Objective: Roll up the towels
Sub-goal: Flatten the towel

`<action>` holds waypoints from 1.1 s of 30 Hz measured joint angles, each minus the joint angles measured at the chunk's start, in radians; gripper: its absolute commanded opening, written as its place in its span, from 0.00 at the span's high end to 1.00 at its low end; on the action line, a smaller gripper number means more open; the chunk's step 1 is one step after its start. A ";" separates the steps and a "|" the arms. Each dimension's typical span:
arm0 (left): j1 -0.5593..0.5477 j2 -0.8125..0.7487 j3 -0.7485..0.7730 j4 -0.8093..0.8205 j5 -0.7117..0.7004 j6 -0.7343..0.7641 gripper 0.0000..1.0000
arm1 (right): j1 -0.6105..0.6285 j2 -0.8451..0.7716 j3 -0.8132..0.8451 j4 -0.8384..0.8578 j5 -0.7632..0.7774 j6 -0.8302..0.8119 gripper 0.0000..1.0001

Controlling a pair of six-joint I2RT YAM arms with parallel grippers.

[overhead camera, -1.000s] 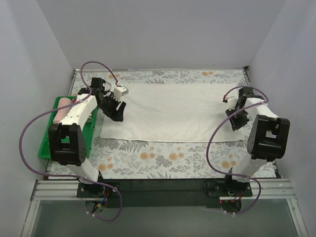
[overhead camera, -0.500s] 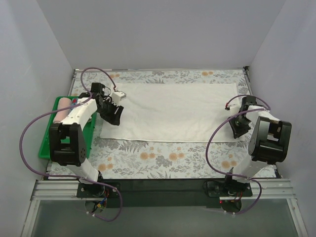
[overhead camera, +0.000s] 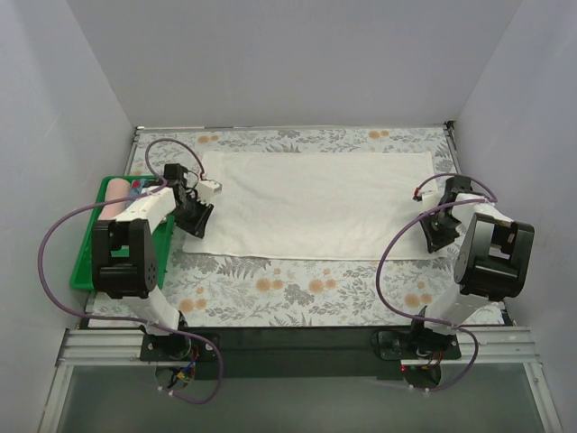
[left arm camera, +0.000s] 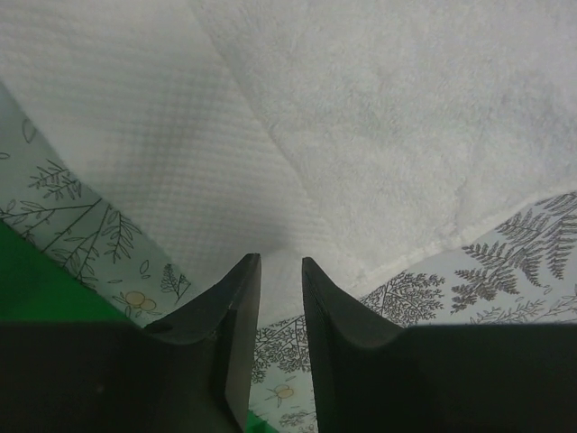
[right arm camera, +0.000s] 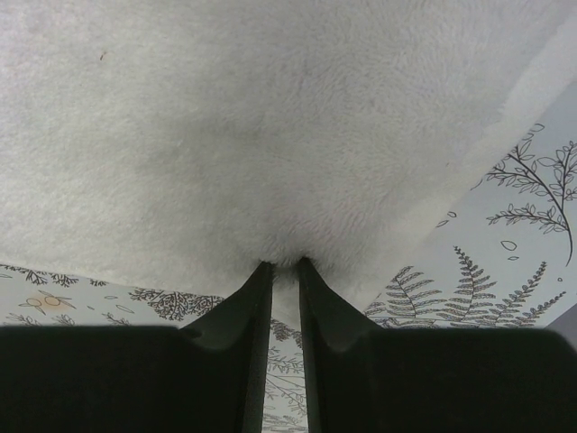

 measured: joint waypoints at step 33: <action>0.064 -0.087 -0.197 -0.064 0.002 0.083 0.83 | -0.229 -0.188 -0.249 0.237 0.018 -0.298 0.79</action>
